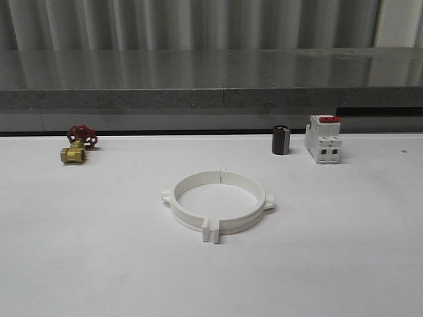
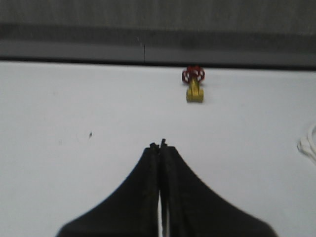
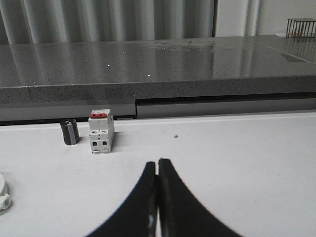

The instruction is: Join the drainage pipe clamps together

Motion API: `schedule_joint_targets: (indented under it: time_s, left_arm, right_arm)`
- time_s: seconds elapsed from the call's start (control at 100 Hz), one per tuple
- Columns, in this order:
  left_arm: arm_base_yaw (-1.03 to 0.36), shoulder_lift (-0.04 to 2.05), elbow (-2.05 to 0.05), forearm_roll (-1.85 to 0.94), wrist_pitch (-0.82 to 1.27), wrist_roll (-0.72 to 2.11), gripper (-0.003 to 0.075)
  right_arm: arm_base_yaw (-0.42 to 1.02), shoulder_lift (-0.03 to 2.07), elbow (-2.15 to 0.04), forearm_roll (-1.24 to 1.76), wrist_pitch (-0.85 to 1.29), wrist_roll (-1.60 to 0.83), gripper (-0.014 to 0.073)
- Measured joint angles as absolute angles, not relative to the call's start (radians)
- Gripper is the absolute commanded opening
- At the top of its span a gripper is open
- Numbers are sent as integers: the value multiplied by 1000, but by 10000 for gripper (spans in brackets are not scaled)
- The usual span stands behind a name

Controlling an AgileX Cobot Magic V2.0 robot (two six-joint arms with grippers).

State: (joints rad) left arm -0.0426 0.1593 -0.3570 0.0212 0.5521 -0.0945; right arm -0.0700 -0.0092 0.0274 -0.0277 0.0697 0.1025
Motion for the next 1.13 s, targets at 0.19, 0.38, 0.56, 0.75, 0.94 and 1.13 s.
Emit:
schedule_joint_targets:
  time_s: [0.19, 0.38, 0.56, 0.75, 0.94, 1.13]
  left_arm:
    - [-43, 72, -160, 48, 246, -94, -20]
    - [-43, -6, -3, 50, 146, -94, -20]
    - [-42, -6, -3, 34, 98, -94, -20]
    - [-40, -6, -3, 31, 131, -92, -20]
    - [-40, -6, -3, 31, 133, -92, -20]
    - [-40, -6, -3, 31, 133, -92, -20]
  right_arm:
    - [-70, -9, 27, -28, 70, 103, -67]
    - [-70, -9, 27, -28, 66, 103, -67]
    - [-70, -11, 27, -28, 66, 103, -67]
    - [-70, -11, 27, -28, 66, 103, -67]
    - [-70, -11, 27, -28, 66, 103, -67]
    - [-70, -11, 27, -28, 66, 101, -67]
